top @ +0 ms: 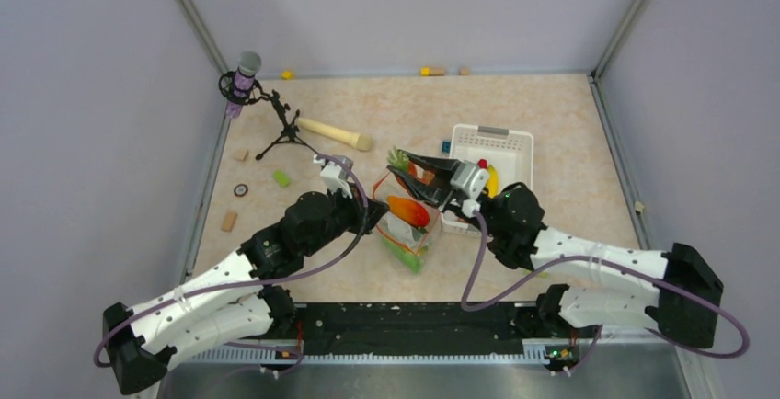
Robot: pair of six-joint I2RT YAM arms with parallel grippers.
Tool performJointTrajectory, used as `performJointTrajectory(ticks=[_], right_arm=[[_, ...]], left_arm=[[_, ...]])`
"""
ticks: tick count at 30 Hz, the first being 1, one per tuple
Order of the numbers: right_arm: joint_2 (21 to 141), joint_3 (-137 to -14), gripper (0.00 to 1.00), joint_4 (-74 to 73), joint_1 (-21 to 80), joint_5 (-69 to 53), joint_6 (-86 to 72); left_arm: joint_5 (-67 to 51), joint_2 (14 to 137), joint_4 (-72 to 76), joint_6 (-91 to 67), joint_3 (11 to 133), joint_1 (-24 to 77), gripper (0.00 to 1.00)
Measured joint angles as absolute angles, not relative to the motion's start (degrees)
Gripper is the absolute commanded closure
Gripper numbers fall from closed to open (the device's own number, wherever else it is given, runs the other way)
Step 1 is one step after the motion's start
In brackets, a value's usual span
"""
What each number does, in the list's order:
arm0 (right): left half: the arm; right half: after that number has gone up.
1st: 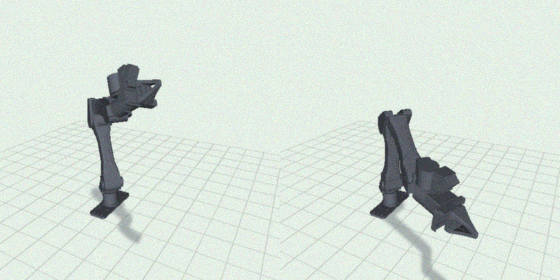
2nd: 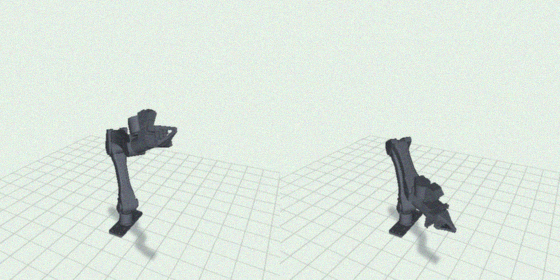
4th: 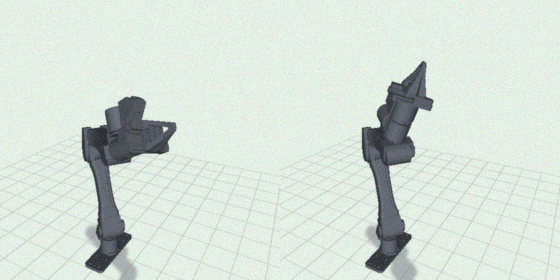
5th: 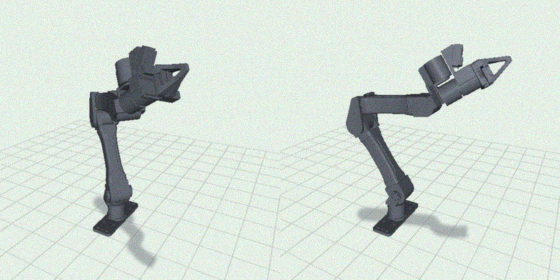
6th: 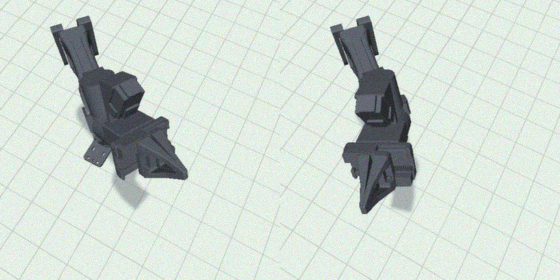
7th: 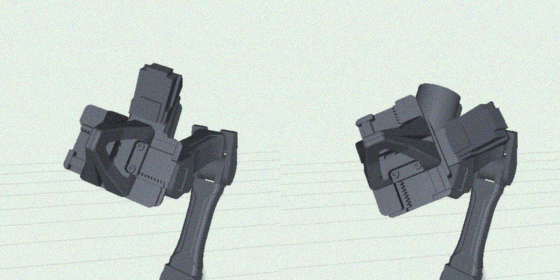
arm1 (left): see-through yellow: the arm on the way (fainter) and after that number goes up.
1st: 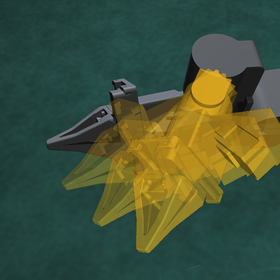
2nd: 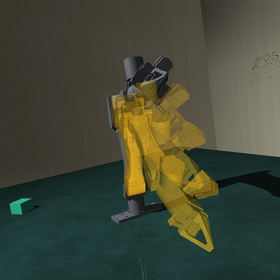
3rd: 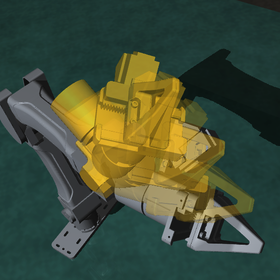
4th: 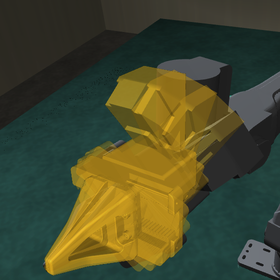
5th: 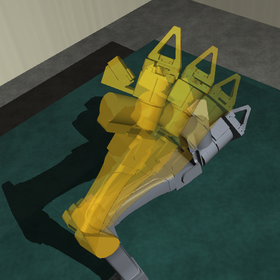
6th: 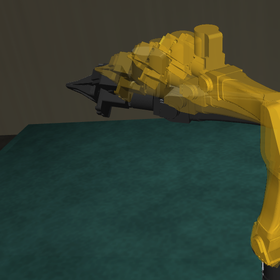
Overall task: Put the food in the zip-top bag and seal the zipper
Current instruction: Place the fake vegetable in the zipper food storage bag.
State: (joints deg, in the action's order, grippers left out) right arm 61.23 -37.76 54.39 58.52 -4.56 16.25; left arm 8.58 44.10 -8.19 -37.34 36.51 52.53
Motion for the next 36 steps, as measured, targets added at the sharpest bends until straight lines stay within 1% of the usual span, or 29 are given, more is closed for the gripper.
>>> performJointTrajectory(ticks=[5, 11, 15, 20, 25, 31, 36], right_arm=[[67.99, -39.35, 1.0, 56.51, 59.83, -8.19, 18.94], [71.24, -39.55, 1.0, 62.04, 59.9, -11.53, 19.84], [73.21, -39.07, 0.99, 64.55, 59.9, -10.63, 20.91], [74.13, -34.48, 0.94, 67.77, 59.9, -6.37, 22.41], [72.66, -30.81, 0.92, 65.19, 59.9, -2.94, 23.05], [67.22, -26.26, 0.87, 63.48, 59.9, 2.04, 22.94], [60.73, -25.1, 0.87, 55.55, 59.9, 5.28, 22.24]], left_arm=[[8.38, 44.12, -8.21, -37.34, 36.51, 52.53, 1.0], [7.88, 44.12, -8.21, -37.36, 36.51, 52.53, 1.0], [7.01, 44.1, -8.19, -37.45, 36.51, 52.53, 1.0], [6.68, 43.83, -8.21, -37.69, 36.51, 52.53, 1.0], [6.68, 43.33, -8.19, -37.82, 36.51, 52.53, 1.0], [6.92, 43.22, -8.19, -37.91, 36.49, 52.53, 1.0], [7.25, 43.22, -8.21, -38.04, 36.49, 52.53, 1.0]])
